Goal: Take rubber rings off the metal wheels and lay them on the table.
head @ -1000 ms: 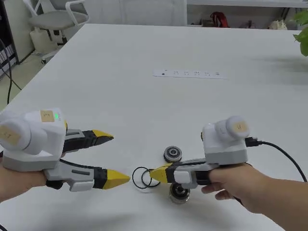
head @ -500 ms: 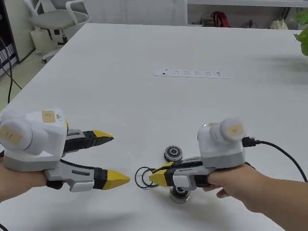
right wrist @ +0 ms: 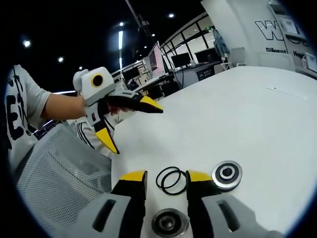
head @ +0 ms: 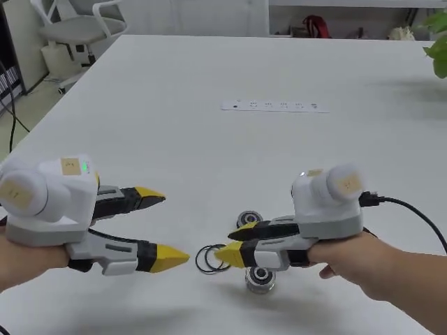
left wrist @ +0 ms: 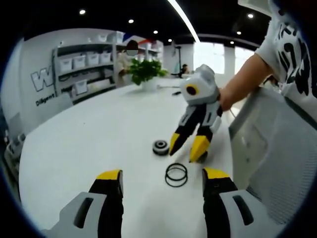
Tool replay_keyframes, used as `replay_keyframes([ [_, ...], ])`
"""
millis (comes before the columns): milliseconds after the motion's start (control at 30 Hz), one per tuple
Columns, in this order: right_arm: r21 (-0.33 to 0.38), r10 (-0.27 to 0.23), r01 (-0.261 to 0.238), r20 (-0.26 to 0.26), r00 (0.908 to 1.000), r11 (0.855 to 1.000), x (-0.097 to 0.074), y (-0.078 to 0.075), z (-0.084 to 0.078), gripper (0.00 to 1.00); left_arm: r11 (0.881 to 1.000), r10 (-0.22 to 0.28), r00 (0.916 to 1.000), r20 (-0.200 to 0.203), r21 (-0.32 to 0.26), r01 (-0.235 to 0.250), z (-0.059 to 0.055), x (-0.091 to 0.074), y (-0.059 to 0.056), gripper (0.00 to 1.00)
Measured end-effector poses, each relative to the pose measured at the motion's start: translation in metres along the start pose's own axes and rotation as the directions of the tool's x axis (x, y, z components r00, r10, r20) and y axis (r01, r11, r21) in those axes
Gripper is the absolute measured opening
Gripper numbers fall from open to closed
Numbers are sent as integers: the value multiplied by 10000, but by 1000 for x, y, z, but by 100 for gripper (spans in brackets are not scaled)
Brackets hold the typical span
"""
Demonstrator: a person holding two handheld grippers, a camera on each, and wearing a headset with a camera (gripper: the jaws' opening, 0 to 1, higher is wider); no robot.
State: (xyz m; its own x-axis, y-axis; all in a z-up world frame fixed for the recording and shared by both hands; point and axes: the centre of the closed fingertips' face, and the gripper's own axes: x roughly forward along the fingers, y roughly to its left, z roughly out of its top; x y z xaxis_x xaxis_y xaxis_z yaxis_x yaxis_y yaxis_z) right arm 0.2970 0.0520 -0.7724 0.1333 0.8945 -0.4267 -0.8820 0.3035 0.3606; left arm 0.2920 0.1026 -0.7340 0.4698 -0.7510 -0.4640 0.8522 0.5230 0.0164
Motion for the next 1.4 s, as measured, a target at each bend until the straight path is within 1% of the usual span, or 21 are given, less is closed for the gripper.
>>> replay_keyframes([
  [200,-178,-203,206,150,9997,9996,-9,-8,4,29,10000,-59,10000,22,65,58,5,5,1,66],
  [367,-348,-491,505,413,9979,9981,-17,-17,8,31,9998,-139,9999,48,142,138,10,10,1,66],
  [500,-413,-659,679,477,9967,9968,-23,-24,9,31,9996,-200,9998,25,187,199,12,15,2,65],
  [700,-605,-1022,1053,520,9934,9926,-33,-37,7,32,9994,-273,9996,11,209,272,16,23,3,65],
  [900,-775,-1433,1462,421,9888,9862,-40,-52,1,31,9992,-339,9994,18,214,339,20,34,6,64],
  [1067,-878,-1688,1711,331,9851,9813,-43,-61,-4,30,9991,-374,9993,-18,179,375,21,42,9,63],
  [1233,-989,-1877,1894,259,9819,9769,-44,-69,-9,28,9993,-376,9993,-69,35,377,20,51,12,62],
  [1400,-1130,-2003,2012,188,9795,9730,-42,-74,-11,27,9990,-457,9988,-184,13,457,18,59,13,60],
])
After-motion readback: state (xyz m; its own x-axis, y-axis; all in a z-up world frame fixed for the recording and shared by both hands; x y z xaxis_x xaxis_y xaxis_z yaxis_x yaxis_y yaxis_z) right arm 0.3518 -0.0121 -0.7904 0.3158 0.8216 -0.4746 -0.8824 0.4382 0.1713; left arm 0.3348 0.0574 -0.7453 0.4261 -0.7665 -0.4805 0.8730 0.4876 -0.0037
